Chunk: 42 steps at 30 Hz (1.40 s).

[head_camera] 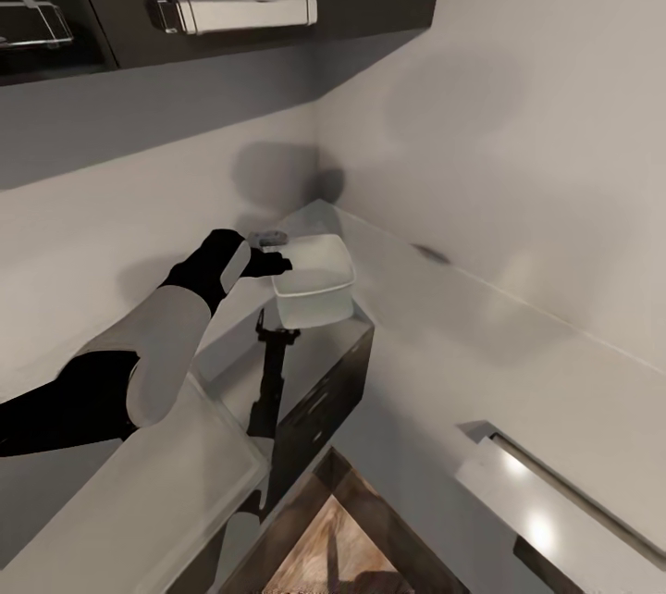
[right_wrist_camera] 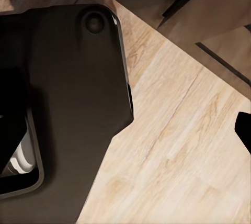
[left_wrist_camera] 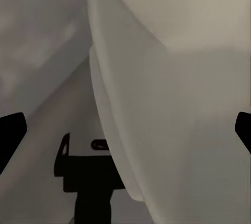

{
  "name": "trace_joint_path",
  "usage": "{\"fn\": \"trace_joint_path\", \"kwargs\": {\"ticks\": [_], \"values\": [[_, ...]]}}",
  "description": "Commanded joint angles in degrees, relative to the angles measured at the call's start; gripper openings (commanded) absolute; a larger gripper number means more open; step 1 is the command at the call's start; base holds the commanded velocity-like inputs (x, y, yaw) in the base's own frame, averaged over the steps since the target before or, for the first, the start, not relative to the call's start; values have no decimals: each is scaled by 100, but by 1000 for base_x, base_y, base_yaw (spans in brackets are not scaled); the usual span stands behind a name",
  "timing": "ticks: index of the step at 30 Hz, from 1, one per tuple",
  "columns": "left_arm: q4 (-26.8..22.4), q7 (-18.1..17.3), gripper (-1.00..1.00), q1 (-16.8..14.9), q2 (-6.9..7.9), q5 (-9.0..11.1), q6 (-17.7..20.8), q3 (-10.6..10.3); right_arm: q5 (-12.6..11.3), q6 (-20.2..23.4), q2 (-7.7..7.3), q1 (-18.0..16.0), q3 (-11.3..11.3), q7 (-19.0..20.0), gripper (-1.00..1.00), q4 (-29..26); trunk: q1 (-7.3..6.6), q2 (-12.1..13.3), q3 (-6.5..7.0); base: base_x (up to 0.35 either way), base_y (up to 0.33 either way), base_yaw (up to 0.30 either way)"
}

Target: In the kitchen, take the Vidalia onion out of the sink, dice it on the chopping board with the paring knife, put the diced onion into the bowl on the countertop, then place both the paring knife and the chopping board into the sink.

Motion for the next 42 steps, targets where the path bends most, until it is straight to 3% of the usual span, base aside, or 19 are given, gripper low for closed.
{"fn": "trace_joint_path", "kwargs": {"ticks": [1,42], "values": [[-8,3,100,-3,-5,15,28,34,5,-3,2,4,0,-20,100,-14,3,-10,-18,0,0,0],[-21,3,100,-3,-14,15,28,34,6,-6,1,4,0,-11,100,-17,3,-10,-394,0,0,0]]}}
